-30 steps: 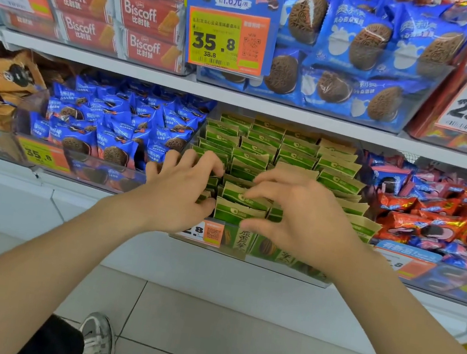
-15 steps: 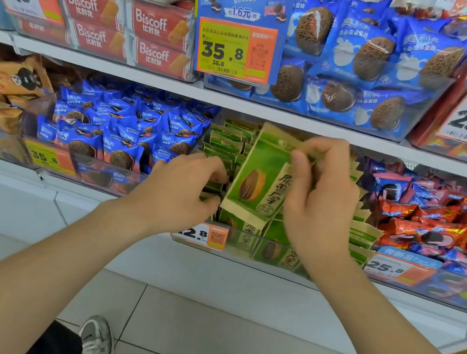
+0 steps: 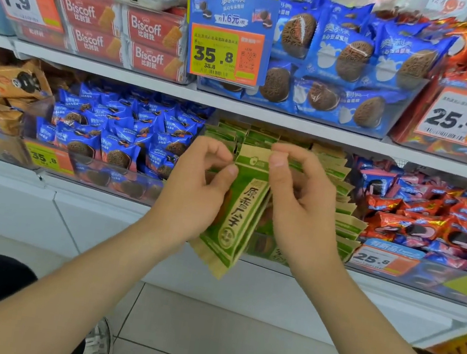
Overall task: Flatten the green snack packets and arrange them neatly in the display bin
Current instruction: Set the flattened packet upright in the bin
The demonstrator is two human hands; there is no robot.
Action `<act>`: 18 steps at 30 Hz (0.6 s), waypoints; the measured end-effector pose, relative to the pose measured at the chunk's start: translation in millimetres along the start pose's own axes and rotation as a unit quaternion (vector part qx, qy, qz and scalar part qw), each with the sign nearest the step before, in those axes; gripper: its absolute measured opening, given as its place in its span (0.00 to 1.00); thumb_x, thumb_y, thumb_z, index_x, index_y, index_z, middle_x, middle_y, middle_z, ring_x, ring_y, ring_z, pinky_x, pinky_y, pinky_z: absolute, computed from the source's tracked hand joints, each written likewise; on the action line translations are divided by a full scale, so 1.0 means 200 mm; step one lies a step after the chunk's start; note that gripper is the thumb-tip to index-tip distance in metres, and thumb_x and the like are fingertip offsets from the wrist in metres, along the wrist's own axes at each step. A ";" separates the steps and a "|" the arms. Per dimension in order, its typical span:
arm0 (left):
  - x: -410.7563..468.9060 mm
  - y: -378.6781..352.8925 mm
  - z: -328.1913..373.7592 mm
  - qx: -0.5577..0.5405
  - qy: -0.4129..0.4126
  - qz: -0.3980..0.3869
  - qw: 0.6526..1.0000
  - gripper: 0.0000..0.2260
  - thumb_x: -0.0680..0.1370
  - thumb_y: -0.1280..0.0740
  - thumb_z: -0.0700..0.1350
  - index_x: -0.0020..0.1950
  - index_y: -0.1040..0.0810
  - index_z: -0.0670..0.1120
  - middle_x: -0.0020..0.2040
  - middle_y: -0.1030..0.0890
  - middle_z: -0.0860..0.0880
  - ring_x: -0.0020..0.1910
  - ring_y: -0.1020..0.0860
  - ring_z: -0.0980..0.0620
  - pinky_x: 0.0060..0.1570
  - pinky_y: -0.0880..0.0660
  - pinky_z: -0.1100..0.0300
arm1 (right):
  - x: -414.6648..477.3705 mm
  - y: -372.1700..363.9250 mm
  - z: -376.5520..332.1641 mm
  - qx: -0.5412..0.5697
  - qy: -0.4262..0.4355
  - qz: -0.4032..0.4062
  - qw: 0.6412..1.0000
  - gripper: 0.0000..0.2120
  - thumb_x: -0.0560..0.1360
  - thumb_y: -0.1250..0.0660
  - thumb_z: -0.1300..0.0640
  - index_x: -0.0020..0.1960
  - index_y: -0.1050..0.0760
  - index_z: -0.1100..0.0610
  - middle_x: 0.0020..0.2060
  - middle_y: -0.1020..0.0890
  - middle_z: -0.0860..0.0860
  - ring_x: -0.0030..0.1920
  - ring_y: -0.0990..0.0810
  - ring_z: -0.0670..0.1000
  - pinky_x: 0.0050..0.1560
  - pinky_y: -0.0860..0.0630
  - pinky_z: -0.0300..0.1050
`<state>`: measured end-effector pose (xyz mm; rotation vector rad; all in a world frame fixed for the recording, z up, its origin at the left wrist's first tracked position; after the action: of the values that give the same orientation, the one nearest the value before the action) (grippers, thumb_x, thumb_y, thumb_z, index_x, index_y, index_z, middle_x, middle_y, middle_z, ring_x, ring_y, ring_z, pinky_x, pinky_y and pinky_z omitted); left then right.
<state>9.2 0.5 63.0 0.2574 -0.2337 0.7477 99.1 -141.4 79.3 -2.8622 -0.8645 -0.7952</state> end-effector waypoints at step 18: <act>-0.05 -0.15 0.09 -0.012 0.009 -0.018 1.000 0.11 0.75 0.27 0.59 0.45 0.19 0.51 0.47 0.15 0.51 0.48 0.16 0.50 0.50 0.20 0.46 | 0.03 0.08 0.05 0.052 -0.161 -0.026 0.985 0.20 0.85 0.36 0.53 0.44 0.23 0.69 0.38 0.20 0.63 0.40 0.21 0.59 0.48 0.20 0.64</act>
<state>21.9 -32.2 72.4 0.2321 -0.2194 0.7114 116.4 -149.7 74.2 -2.9283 -0.9804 -0.2809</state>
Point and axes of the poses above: each hand's wrist, its own x-axis towards the middle knuckle, its own y-axis out of the back of the hand, z = x × y, the point moved 4 cm from there along x, towards the middle knuckle
